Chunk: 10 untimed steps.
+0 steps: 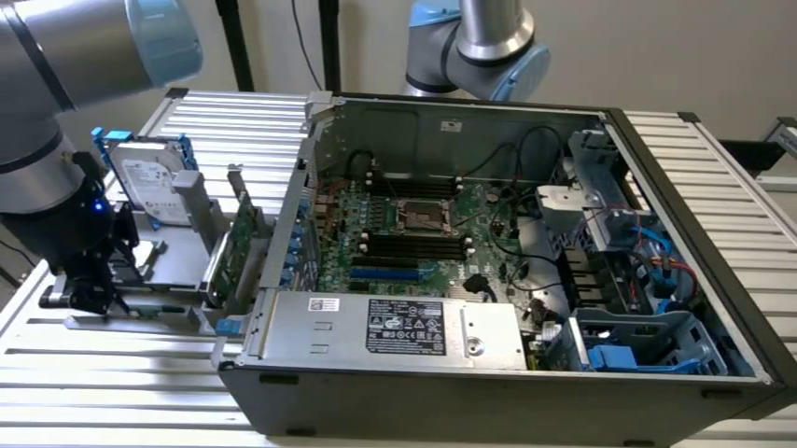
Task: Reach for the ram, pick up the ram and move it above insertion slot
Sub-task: 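Pick up the ram and move it above insertion slot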
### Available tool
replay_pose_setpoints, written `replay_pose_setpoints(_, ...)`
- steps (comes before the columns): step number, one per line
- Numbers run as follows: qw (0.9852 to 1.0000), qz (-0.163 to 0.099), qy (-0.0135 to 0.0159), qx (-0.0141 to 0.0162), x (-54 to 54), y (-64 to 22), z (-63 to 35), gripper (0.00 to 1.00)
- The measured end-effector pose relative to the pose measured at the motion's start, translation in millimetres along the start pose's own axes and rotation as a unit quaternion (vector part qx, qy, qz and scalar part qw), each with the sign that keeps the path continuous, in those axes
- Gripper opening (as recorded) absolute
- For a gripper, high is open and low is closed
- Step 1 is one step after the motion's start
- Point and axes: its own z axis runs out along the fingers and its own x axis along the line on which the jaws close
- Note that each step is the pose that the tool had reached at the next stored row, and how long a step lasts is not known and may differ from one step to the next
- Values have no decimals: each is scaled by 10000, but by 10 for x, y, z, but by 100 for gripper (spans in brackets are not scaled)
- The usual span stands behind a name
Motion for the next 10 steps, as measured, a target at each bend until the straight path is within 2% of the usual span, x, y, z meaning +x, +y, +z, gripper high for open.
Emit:
replay_pose_setpoints(6, 10000, 3, 0, 0, 15, -7, 107, 48)
replay_pose_setpoints(10, 10000, 3, 0, -1, 16, -12, 141, 48)
